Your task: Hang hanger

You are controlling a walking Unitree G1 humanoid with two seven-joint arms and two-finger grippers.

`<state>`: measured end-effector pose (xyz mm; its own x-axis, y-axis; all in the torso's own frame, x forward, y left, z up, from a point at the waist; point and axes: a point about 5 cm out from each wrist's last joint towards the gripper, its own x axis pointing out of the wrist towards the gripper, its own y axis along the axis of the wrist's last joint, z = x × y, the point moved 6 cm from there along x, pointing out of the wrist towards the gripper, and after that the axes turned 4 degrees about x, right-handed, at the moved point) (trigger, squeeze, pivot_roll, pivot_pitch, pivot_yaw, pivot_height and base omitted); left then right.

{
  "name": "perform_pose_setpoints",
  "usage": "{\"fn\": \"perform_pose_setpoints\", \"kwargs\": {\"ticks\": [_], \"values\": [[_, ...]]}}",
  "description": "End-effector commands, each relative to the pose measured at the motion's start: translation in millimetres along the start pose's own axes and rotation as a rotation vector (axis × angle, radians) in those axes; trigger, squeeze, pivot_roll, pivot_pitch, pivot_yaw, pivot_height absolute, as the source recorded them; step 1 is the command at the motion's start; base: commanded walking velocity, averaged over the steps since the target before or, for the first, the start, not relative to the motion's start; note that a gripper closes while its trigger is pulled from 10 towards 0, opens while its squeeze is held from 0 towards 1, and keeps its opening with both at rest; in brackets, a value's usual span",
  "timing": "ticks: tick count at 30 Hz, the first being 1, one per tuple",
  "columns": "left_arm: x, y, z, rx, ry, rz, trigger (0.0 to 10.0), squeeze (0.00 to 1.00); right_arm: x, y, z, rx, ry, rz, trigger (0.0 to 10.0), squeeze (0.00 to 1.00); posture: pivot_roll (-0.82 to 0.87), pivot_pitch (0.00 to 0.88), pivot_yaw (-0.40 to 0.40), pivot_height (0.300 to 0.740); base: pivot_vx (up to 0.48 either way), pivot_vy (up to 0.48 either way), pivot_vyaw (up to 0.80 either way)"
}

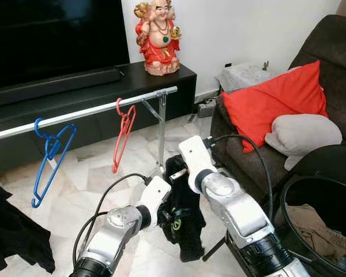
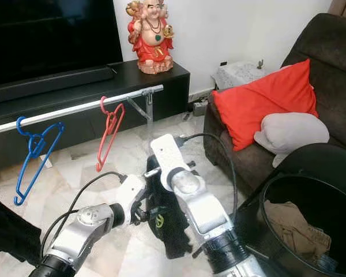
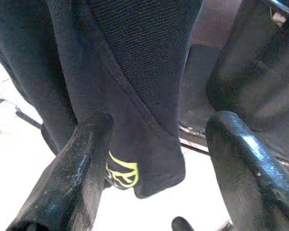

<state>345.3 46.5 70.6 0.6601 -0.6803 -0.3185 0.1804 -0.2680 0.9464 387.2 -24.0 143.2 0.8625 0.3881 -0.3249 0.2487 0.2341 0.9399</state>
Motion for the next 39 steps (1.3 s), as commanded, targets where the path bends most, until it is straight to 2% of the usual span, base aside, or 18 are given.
{"fn": "perform_pose_setpoints", "kwargs": {"ticks": [1, 7, 11, 19, 27, 28, 29, 30, 31, 39], "values": [[1.9, 4.7, -2.7, 0.018, 0.004, 0.012, 10.0, 0.00, -1.2, 25.2, -3.1, 0.049, -0.003, 0.062, 10.0, 0.00, 0.02, 0.028, -0.002, 0.740, 0.000, 0.000, 0.00], [5.9, 5.4, -6.2, -0.008, 0.045, 0.021, 10.0, 0.00, -1.6, 34.9, -14.2, 0.079, 0.019, 0.080, 10.0, 0.00, 0.02, 0.030, -0.007, 0.740, 0.000, 0.000, 0.00], [7.6, 2.5, -15.2, -0.016, 0.111, 0.004, 10.0, 0.00, -1.7, 38.3, -18.4, 0.098, 0.024, 0.084, 10.0, 0.00, 0.01, 0.034, -0.011, 0.740, 0.000, 0.000, 0.00], [10.5, -4.3, -46.1, -0.052, 0.352, -0.027, 10.0, 0.00, -3.7, 49.4, -36.7, 0.146, 0.057, 0.096, 10.0, 0.00, 0.01, 0.046, -0.016, 0.740, 0.000, 0.000, 0.00], [11.2, -5.6, -53.3, -0.039, 0.401, -0.029, 10.0, 0.00, -4.6, 51.4, -44.7, 0.149, 0.072, 0.096, 10.0, 0.00, 0.01, 0.049, -0.017, 0.740, 0.000, 0.000, 0.00], [10.0, -6.7, -54.5, -0.032, 0.401, -0.031, 9.1, 0.00, -4.5, 50.8, -44.3, 0.147, 0.070, 0.094, 10.0, 0.00, 0.01, 0.049, -0.017, 0.740, 0.000, 0.000, 0.00], [9.7, -7.2, -55.0, -0.030, 0.402, -0.032, 4.3, 0.00, -4.5, 50.3, -43.8, 0.145, 0.067, 0.093, 10.0, 0.00, 0.01, 0.049, -0.017, 0.740, 0.000, 0.000, 0.00], [9.6, -7.4, -55.3, -0.029, 0.402, -0.032, 4.3, 0.00, -4.5, 50.0, -43.6, 0.144, 0.066, 0.092, 10.0, 0.00, 0.01, 0.049, -0.017, 0.740, 0.000, 0.000, 0.00], [8.9, -8.4, -55.4, -0.027, 0.395, -0.031, 0.0, 0.00, -4.1, 48.5, -41.8, 0.140, 0.059, 0.088, 10.0, 0.00, 0.01, 0.049, -0.018, 0.740, 0.000, 0.000, 0.00], [7.3, -9.6, -57.1, -0.023, 0.385, -0.023, 0.0, 0.00, -3.7, 46.7, -38.4, 0.131, 0.047, 0.083, 10.0, 0.00, 0.01, 0.049, -0.019, 0.740, 0.000, 0.000, 0.00]]}}
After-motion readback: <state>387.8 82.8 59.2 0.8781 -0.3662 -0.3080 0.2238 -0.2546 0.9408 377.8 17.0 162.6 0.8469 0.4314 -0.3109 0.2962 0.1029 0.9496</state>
